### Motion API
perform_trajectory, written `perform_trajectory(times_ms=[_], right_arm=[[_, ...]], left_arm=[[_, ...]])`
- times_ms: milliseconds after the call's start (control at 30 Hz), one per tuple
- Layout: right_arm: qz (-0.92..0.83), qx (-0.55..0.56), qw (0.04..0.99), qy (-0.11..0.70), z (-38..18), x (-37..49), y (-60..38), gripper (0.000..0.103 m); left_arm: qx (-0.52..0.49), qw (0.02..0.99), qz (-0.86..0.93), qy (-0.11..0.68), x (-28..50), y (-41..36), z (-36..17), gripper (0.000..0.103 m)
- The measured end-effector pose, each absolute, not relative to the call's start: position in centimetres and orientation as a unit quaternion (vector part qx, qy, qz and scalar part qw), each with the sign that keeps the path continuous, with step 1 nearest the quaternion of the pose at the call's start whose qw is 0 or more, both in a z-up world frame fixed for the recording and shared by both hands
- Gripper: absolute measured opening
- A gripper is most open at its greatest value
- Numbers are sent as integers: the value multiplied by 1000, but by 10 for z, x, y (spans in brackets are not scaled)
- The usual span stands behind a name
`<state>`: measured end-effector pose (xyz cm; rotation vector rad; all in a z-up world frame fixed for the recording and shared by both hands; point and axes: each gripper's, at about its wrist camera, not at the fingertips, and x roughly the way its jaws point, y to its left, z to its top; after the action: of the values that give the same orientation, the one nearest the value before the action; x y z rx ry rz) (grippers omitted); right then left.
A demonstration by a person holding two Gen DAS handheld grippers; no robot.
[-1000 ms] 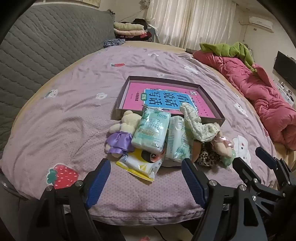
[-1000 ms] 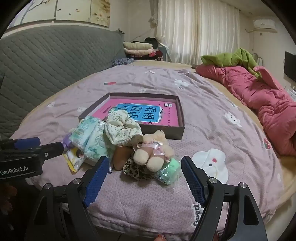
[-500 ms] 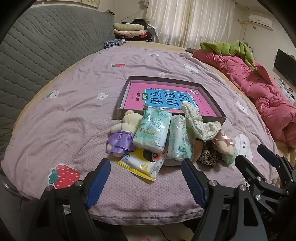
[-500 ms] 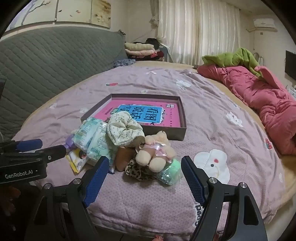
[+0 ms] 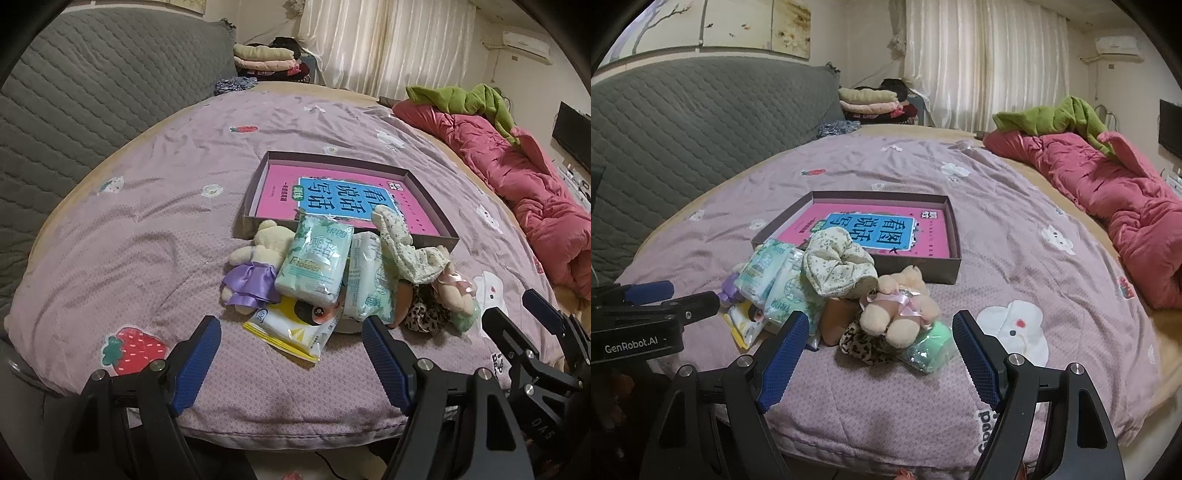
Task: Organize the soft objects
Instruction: 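Move both tools toward the pile of soft items beside the box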
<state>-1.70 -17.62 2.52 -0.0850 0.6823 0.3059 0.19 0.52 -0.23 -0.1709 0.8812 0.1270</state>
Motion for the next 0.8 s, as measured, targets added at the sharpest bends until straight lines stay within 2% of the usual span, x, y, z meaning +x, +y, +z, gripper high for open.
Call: perform_trajectory(times_ms=[800], right_arm=[[149,-50,930,333,23,-17,-176,81]], left_arm=[[-75,900,55,426,0,1,-4,78]])
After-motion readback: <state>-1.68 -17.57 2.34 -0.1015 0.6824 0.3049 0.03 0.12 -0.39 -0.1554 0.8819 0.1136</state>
